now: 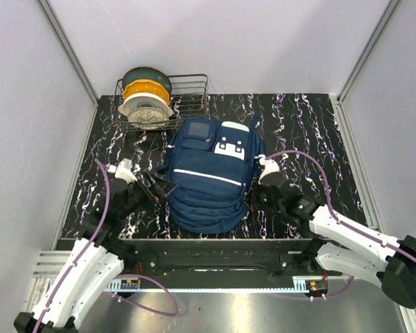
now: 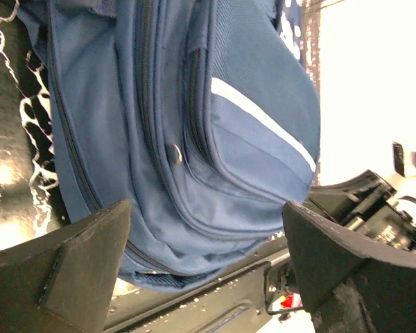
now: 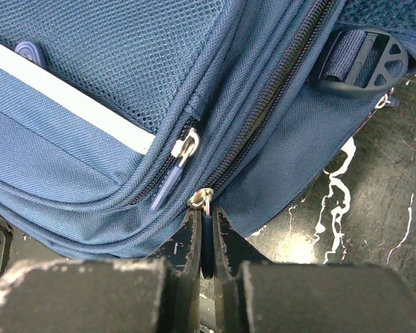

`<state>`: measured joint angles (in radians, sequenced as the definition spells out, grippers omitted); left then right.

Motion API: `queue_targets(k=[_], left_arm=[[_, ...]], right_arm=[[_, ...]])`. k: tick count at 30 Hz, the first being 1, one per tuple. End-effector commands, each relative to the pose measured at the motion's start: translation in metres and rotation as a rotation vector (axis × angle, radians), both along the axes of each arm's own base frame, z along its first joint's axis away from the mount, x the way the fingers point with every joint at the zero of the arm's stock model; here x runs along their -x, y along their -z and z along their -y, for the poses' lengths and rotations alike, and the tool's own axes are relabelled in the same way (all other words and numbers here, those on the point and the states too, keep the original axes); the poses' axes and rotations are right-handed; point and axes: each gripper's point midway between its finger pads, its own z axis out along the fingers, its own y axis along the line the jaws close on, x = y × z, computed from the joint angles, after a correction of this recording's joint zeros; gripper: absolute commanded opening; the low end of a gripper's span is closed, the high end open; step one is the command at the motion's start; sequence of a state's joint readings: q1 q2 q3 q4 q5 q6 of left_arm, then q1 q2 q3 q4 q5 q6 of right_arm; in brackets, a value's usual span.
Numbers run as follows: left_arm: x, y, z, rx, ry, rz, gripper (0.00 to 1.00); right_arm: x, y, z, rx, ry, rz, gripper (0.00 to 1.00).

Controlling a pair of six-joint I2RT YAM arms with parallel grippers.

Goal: Pack the student bag
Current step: Zip the student bag at the center of the board.

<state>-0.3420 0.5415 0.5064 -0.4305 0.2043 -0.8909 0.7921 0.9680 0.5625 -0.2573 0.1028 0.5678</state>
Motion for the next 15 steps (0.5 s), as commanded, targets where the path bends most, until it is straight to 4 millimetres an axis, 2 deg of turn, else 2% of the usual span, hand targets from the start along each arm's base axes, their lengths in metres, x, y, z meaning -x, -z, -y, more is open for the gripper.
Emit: queue_targets(k=[1, 3, 4, 6, 7, 8, 10, 12, 15], left_arm=[[0.017, 0.001, 0.005, 0.137, -0.091, -0.050, 0.95], [0.020, 0.001, 0.008, 0.156, -0.113, -0.046, 0.94], [0.027, 0.000, 0.019, 0.160, -0.076, -0.055, 0.94], [0.025, 0.001, 0.026, 0.122, -0.093, -0.059, 0.94], [0.033, 0.000, 0.039, 0.118, -0.052, -0.067, 0.94], [0.026, -0.001, 0.042, 0.098, -0.077, -0.059, 0.95], [0.030, -0.003, 0.055, 0.105, -0.054, -0.059, 0.95], [0.025, -0.004, 0.064, 0.122, -0.056, -0.048, 0.95], [0.024, 0.002, 0.070, 0.116, -0.051, -0.061, 0.95]], right_arm=[[-0.012, -0.040, -0.017, -0.103, -0.033, 0.097, 0.00], [-0.008, -0.044, -0.021, -0.115, -0.055, 0.104, 0.00], [-0.006, -0.044, -0.023, -0.118, -0.067, 0.105, 0.00], [0.000, -0.047, -0.031, -0.114, -0.070, 0.111, 0.00], [0.002, -0.045, -0.032, -0.105, -0.056, 0.108, 0.00], [0.005, -0.044, -0.034, -0.099, -0.031, 0.091, 0.00], [0.015, -0.040, -0.044, -0.084, -0.036, 0.090, 0.00], [0.020, -0.034, -0.050, -0.094, -0.012, 0.058, 0.00], [0.028, -0.031, -0.059, -0.102, -0.026, 0.057, 0.00]])
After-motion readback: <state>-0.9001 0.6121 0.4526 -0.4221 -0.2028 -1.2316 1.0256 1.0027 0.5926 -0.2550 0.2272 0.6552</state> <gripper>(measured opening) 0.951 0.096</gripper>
